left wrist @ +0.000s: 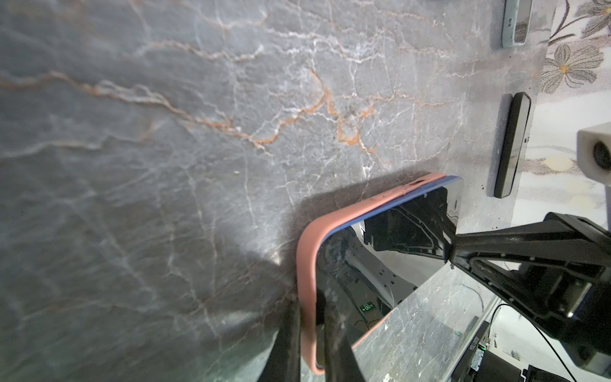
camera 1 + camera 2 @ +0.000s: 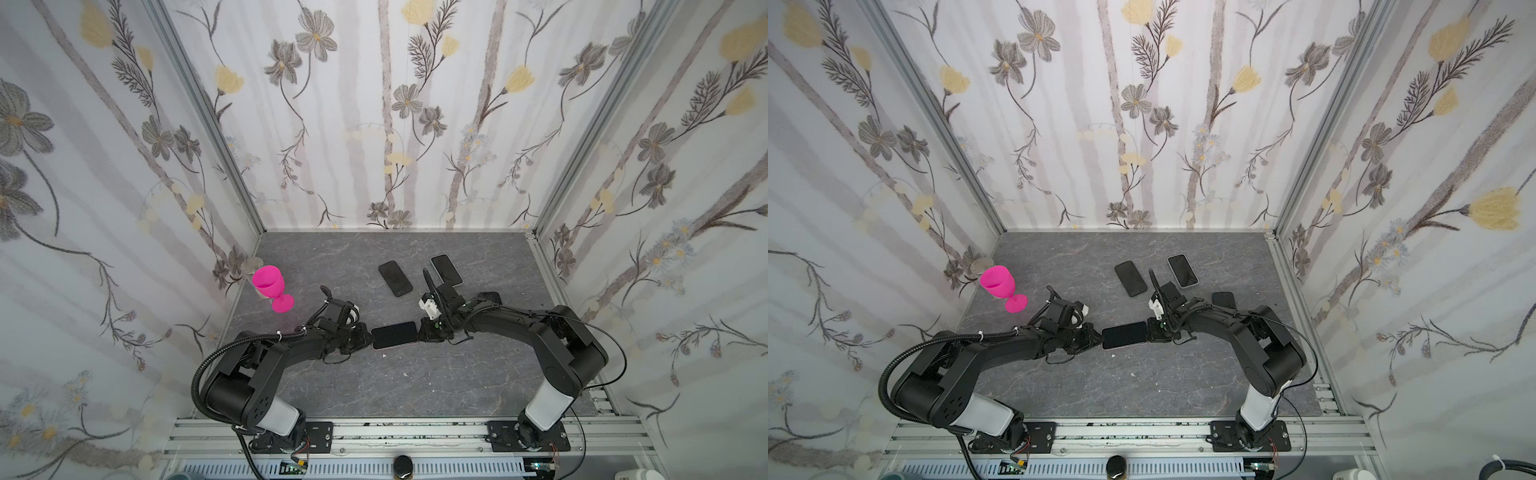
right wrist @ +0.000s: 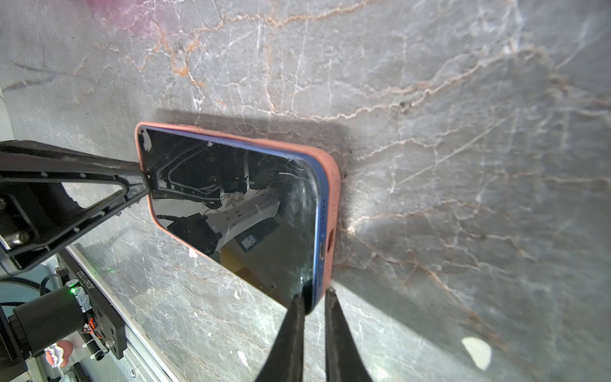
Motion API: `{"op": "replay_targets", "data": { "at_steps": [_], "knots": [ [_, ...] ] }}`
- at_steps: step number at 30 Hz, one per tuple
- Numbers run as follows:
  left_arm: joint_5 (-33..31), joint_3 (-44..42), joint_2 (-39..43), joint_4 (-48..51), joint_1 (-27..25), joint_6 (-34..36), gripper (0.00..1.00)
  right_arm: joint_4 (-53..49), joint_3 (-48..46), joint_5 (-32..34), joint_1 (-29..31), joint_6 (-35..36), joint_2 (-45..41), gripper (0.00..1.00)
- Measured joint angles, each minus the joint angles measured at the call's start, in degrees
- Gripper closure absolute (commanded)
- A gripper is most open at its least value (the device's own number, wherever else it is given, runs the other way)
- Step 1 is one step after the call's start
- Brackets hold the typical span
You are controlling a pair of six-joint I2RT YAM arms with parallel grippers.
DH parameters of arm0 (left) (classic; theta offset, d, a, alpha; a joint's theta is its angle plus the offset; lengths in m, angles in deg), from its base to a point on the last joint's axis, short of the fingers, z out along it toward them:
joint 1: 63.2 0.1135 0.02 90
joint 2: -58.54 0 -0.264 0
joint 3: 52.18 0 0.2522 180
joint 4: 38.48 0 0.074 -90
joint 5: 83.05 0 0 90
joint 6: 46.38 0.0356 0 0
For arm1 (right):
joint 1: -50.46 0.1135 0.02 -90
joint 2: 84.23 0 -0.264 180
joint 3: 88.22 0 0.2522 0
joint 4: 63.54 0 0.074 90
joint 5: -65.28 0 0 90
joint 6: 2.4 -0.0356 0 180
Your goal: Put the phone into the phone case
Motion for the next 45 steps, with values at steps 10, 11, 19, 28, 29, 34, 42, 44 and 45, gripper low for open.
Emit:
{"op": "replay_targets", "data": {
  "at_steps": [10,11,19,28,29,34,42,44,45],
  "knots": [
    [0.0,0.0,-0.4,0.0,0.0,0.0,0.89,0.6,0.0,-1.0,-0.1,0.0,0.9,0.93],
    [0.0,0.0,-0.4,-0.1,0.0,0.0,0.89,0.6,-0.1,-1.1,-0.1,0.0,0.9,0.93],
    [-0.1,0.0,-0.2,-0.2,0.0,0.0,0.89,1.1,-0.5,-0.5,0.0,0.0,2.6,0.94],
    [-0.5,-0.3,0.4,-0.2,0.0,0.0,0.89,0.0,0.4,0.0,0.2,0.4,3.4,0.95],
    [-0.5,-0.3,0.5,-0.2,0.0,0.0,0.89,-0.4,0.7,0.4,0.4,0.4,3.4,0.94],
    [-1.0,-0.3,1.3,0.7,-0.1,0.1,0.89,-2.3,2.1,2.5,1.3,0.8,3.2,0.92],
    [-3.8,0.5,3.1,4.3,0.1,0.4,0.90,-7.3,5.7,6.7,2.8,1.9,2.1,0.79],
    [-5.4,1.2,3.7,6.0,0.3,0.7,0.90,-8.5,6.4,7.3,2.8,2.3,0.5,0.78],
    [-5.8,1.6,4.0,6.4,0.4,0.9,0.90,-8.5,6.7,8.0,2.8,2.3,-0.2,0.77]
  ]
}}
